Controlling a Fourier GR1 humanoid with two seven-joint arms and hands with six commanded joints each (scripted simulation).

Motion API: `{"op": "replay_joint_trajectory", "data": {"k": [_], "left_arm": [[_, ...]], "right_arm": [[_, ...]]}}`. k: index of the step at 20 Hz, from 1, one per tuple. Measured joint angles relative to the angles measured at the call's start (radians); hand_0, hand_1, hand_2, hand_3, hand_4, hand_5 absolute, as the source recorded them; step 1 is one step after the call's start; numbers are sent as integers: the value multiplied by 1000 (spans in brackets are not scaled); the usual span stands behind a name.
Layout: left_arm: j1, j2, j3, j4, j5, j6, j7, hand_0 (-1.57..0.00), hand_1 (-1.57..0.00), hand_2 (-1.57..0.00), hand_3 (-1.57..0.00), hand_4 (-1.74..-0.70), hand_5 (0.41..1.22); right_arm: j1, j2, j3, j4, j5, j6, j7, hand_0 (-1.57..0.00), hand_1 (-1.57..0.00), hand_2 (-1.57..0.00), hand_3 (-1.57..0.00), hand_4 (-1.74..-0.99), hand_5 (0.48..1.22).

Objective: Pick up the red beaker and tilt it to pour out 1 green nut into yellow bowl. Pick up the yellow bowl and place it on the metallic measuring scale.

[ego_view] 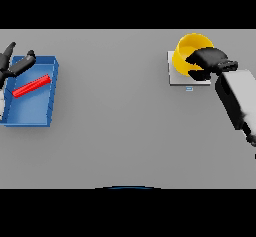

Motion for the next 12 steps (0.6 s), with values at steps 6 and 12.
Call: {"op": "replay_joint_trajectory", "data": {"k": [6,12], "left_arm": [[12,-6,0,-1,1,5,-17,1,1,1,1,-834,750],[4,4,4,-10,4,0,-3,1,1,1,1,-833,760]], "right_arm": [[10,-4,-10,-23,-23,46,13,-247,-243,-192,-164,-1448,824],[2,-6,9,-4,-3,61,21,-64,-63,-50,-42,-1390,779]]}}
